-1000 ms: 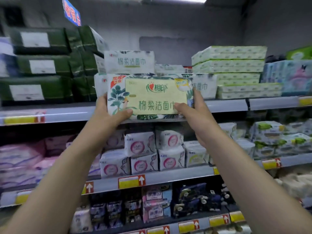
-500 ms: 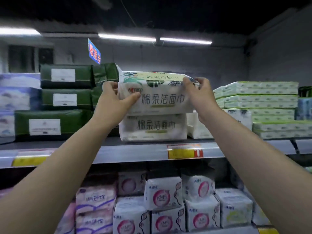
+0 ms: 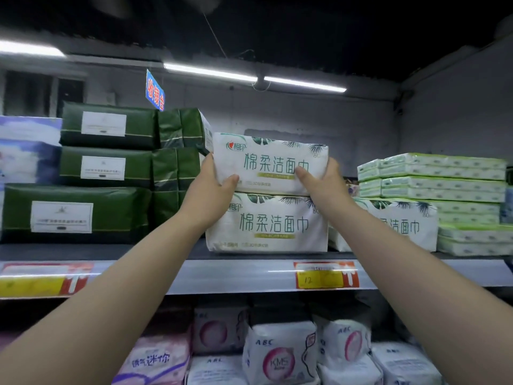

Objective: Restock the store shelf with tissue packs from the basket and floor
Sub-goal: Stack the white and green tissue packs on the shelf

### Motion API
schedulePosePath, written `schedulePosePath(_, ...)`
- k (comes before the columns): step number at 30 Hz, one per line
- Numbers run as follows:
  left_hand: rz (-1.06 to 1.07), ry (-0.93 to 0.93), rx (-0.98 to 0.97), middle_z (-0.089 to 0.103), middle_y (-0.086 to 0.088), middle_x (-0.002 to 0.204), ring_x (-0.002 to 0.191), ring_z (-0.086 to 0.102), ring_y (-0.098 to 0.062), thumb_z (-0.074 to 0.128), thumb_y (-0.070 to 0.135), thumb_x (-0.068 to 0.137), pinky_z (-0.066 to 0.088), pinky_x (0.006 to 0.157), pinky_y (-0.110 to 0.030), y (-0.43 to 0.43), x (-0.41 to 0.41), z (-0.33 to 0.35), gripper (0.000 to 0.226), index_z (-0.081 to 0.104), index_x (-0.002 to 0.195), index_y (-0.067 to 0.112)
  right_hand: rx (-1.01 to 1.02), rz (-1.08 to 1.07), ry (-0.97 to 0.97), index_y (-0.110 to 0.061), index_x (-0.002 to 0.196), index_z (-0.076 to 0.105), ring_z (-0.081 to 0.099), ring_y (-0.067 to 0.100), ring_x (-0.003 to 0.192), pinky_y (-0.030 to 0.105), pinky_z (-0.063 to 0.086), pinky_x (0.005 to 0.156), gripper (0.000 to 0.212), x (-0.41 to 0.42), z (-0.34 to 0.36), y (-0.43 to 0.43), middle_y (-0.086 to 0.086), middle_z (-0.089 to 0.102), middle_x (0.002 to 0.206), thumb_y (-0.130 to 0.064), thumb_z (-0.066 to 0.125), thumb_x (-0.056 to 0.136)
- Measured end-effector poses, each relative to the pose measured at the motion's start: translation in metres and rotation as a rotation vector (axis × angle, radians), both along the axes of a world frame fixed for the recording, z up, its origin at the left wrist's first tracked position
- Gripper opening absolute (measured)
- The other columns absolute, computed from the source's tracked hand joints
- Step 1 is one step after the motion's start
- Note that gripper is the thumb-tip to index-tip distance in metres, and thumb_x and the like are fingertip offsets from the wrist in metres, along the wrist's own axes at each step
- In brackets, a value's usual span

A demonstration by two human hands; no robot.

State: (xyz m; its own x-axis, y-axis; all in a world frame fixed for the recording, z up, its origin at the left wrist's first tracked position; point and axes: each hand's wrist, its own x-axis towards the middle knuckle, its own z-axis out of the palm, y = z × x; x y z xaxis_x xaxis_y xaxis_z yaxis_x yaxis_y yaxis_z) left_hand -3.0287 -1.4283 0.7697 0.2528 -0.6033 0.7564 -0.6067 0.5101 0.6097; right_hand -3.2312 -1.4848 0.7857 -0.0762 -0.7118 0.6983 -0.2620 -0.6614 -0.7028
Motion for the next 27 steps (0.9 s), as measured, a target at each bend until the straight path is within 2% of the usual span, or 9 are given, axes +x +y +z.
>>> schedulePosePath(4, 0.003, -0.012, 0.027, 0.054, 0.016, 0.109, 0.096, 0.054, -0.012, 0.052, 0.023, 0.097, 0.037, 0.081, -0.026, -0.008, 0.005, -0.002, 0.046, 0.035, 0.139, 0.026, 0.014, -0.025, 0.028, -0.013, 0.141, 0.030, 0.048, 0.015, 0.102, 0.027, 0.037, 0.081, 0.064, 0.007, -0.004, -0.004, -0.005, 0.049, 0.114, -0.037, 0.063, 0.092)
schedulePosePath(9, 0.021, -0.054, 0.047, 0.055, 0.014, 0.115, 0.099, 0.054, -0.012, 0.049, 0.029, 0.099, 0.039, 0.082, -0.027, -0.007, 0.004, -0.008, 0.048, 0.033, 0.143, 0.024, 0.000, -0.031, 0.062, -0.014, 0.139, 0.030, 0.049, 0.013, 0.104, 0.028, 0.041, 0.085, 0.064, 0.005, -0.012, 0.000, 0.000, 0.052, 0.128, -0.029, 0.068, 0.089)
schedulePosePath(12, 0.170, -0.181, 0.140, 0.052, 0.004, 0.135, 0.113, 0.055, -0.021, 0.048, 0.042, 0.096, 0.048, 0.093, -0.040, 0.004, 0.004, -0.014, 0.057, 0.029, 0.144, 0.018, -0.021, -0.021, 0.087, -0.016, 0.139, 0.031, 0.051, 0.014, 0.111, 0.029, 0.042, 0.091, 0.060, -0.001, -0.024, 0.012, -0.003, 0.050, 0.125, -0.027, 0.065, 0.091)
schedulePosePath(13, 0.262, -0.253, 0.174, 0.044, -0.004, 0.145, 0.125, 0.049, -0.027, 0.048, 0.046, 0.094, 0.044, 0.101, -0.049, 0.009, 0.002, -0.018, 0.065, 0.025, 0.146, 0.015, -0.037, -0.032, 0.098, -0.016, 0.140, 0.032, 0.050, 0.014, 0.114, 0.029, 0.041, 0.093, 0.060, -0.004, -0.029, 0.017, -0.003, 0.049, 0.126, -0.028, 0.065, 0.091)
schedulePosePath(15, 0.426, -0.423, 0.237, 0.013, -0.010, 0.161, 0.146, 0.021, -0.029, 0.045, 0.048, 0.096, 0.020, 0.116, -0.055, 0.025, -0.013, -0.027, 0.078, 0.009, 0.153, 0.011, -0.079, -0.042, 0.144, -0.016, 0.141, 0.034, 0.047, 0.013, 0.120, 0.027, 0.038, 0.097, 0.059, -0.013, -0.043, 0.032, -0.001, 0.047, 0.132, -0.030, 0.064, 0.092)
schedulePosePath(18, 0.482, -0.615, 0.242, -0.011, -0.005, 0.162, 0.150, -0.005, -0.022, 0.038, 0.050, 0.098, 0.001, 0.116, -0.056, 0.051, -0.045, -0.047, 0.079, -0.004, 0.154, 0.014, -0.149, -0.099, 0.306, -0.012, 0.145, 0.034, 0.040, 0.016, 0.132, 0.027, 0.034, 0.107, 0.059, -0.035, -0.070, 0.059, 0.003, 0.043, 0.145, -0.032, 0.057, 0.096)
schedulePosePath(22, 0.350, -0.720, 0.322, -0.015, -0.001, 0.162, 0.149, -0.009, -0.020, 0.033, 0.050, 0.100, -0.004, 0.116, -0.054, 0.078, -0.091, -0.072, 0.075, -0.007, 0.154, 0.018, -0.223, -0.236, 0.608, -0.012, 0.146, 0.035, 0.035, 0.020, 0.138, 0.028, 0.027, 0.110, 0.058, -0.080, -0.103, 0.094, 0.005, 0.040, 0.149, -0.039, 0.051, 0.097)
schedulePosePath(25, 0.194, -0.816, 0.360, -0.018, 0.001, 0.161, 0.149, -0.012, -0.018, 0.032, 0.053, 0.099, -0.004, 0.117, -0.051, 0.095, -0.127, -0.092, 0.078, -0.011, 0.154, 0.019, -0.196, -0.372, 0.931, -0.011, 0.152, 0.024, 0.015, 0.021, 0.149, 0.039, 0.013, 0.121, 0.068, -0.121, -0.128, 0.114, 0.007, 0.023, 0.159, -0.047, 0.046, 0.098)
schedulePosePath(27, 0.102, -0.879, 0.389, -0.019, 0.002, 0.161, 0.149, -0.012, -0.017, 0.033, 0.054, 0.098, -0.004, 0.117, -0.050, 0.104, -0.148, -0.110, 0.079, -0.011, 0.154, 0.019, -0.088, -0.415, 1.029, -0.013, 0.154, 0.016, 0.005, 0.020, 0.151, 0.042, 0.007, 0.121, 0.075, -0.151, -0.148, 0.127, 0.005, 0.011, 0.163, -0.052, 0.043, 0.097)
